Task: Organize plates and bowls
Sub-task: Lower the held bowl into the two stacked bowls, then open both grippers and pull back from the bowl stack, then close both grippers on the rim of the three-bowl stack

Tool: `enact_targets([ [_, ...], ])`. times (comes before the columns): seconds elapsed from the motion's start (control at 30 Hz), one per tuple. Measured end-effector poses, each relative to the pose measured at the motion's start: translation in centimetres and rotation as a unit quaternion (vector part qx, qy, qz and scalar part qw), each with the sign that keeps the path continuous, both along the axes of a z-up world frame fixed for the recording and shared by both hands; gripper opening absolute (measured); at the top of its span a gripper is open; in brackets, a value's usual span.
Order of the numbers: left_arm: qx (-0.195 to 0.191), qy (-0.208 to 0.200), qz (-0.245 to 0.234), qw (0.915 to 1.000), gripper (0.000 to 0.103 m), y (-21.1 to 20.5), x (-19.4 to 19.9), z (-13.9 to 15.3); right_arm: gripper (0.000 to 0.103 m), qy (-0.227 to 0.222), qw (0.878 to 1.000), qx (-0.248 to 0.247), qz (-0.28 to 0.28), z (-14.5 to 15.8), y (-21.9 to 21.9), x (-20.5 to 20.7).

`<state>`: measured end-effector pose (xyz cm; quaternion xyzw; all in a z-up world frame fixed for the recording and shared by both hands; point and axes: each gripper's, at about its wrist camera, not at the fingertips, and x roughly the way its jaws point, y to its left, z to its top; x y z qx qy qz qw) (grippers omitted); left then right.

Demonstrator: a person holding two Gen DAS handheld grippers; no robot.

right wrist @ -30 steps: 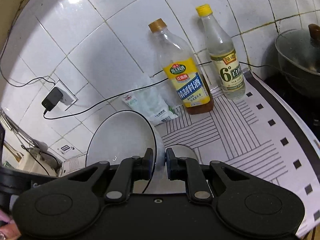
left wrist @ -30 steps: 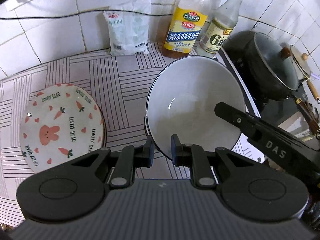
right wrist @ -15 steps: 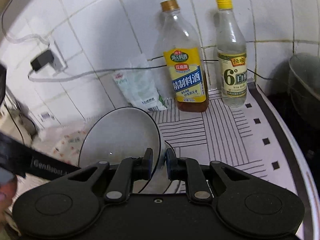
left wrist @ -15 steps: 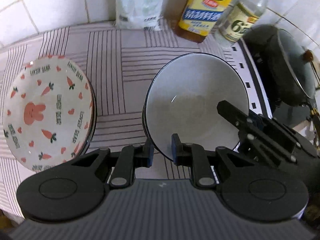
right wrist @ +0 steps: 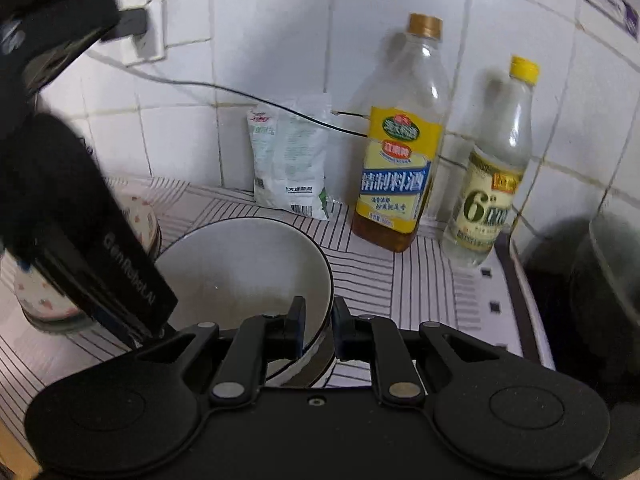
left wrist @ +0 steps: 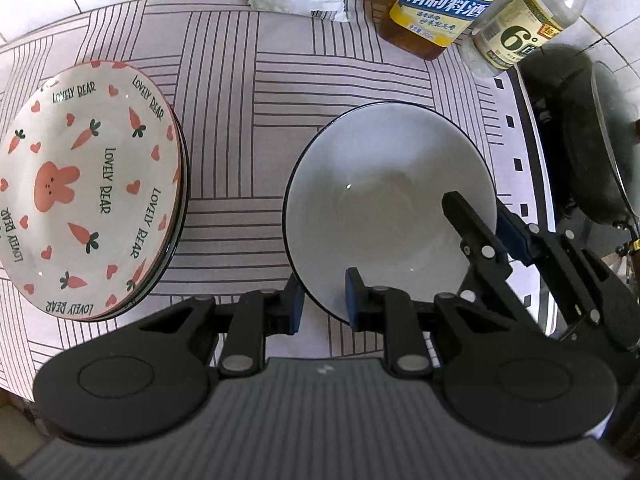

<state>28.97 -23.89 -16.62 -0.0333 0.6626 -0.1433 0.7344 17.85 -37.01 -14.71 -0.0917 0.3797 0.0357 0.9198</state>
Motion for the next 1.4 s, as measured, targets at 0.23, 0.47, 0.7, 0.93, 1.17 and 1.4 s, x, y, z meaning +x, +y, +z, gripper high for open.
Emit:
enact_targets([
  [0.23,-0.003,-0.002,0.016,0.9999,0.021,0.1,-0.2,0.0,0.017,-0.004,1.000,-0.018,0.013,-0.3,-0.3,-0.2],
  [0.47,-0.033,-0.016,0.027,0.9990,0.021,1.1,-1.3,1.5,0.020,0.000,1.000,0.013,0.003,0.1,-0.9,-0.8],
  [0.7,-0.081,-0.052,0.022,0.9952,0.025,2.5,-3.1,4.0,0.021,-0.017,0.996,0.083,-0.019,2.8,-1.8,-3.8],
  [0.93,-0.106,-0.099,-0.009,0.9894,0.026,3.2,-6.5,6.5,0.022,-0.023,0.994,0.102,-0.023,4.8,-0.7,-6.9],
  [1.17,-0.110,-0.157,-0.046,0.9803,0.032,4.9,-10.5,8.5,0.031,-0.021,0.993,0.110,-0.047,5.8,0.3,-9.8],
  [1.4,-0.150,-0.192,-0.020,0.9696,0.033,8.5,-13.4,9.6,0.045,0.003,0.996,0.066,-0.061,3.6,1.8,-13.0],
])
